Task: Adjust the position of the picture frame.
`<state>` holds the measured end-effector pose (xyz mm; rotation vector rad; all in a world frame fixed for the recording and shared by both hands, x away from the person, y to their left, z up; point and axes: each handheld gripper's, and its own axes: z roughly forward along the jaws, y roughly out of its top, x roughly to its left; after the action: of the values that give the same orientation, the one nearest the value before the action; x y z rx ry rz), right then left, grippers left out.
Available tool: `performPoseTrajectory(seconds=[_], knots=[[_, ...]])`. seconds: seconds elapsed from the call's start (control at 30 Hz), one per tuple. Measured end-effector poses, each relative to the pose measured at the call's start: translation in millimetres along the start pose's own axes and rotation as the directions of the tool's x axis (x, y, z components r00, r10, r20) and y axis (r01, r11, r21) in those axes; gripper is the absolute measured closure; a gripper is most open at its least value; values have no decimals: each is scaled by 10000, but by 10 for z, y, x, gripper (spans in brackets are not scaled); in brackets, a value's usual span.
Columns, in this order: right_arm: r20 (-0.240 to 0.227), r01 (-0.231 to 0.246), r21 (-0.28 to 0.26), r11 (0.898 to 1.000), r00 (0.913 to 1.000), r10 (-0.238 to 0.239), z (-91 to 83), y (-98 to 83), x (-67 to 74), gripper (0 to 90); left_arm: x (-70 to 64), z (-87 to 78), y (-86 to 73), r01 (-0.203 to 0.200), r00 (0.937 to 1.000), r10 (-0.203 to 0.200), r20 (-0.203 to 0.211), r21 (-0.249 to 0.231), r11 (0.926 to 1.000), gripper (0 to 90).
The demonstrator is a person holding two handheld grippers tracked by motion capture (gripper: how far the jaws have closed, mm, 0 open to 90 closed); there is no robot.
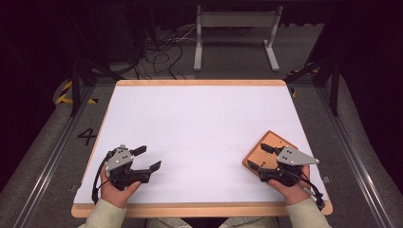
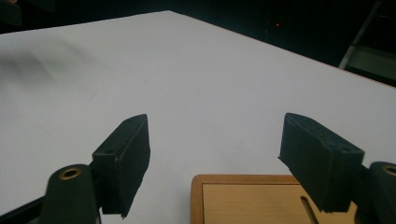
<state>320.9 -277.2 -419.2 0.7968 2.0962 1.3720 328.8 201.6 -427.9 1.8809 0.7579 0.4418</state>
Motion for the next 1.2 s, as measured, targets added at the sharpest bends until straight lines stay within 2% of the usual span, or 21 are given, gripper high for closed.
performPoseTrajectory(seconds=[0.37,0.5,0.67,0.73,0.83,0.93,1.2], knots=[[16,107,9,9999,9999,-107,-8,9,0,267,4,0,1,14,10000,-14,0,-9,10000,230],[10,334,59,9994,9994,-334,-36,67,-24,382,8,3,-5,12,10000,-12,-24,32,10000,230],[176,305,146,9994,9994,-307,-120,160,-112,545,9,5,-9,35,10000,-35,-40,23,10000,230],[207,132,351,9993,9997,-140,-136,201,-171,662,6,4,-9,56,10000,-56,-26,64,10000,230],[94,-90,684,9976,9999,84,-148,237,-229,775,11,5,-11,33,10000,-32,-40,85,10000,230],[241,-263,969,9949,9994,241,-172,266,-282,881,11,5,-14,75,10000,-74,-33,83,9999,230],[799,-340,1430,9891,9965,227,-249,315,-398,900,13,1,-15,100,9999,-99,-49,89,9999,231]])
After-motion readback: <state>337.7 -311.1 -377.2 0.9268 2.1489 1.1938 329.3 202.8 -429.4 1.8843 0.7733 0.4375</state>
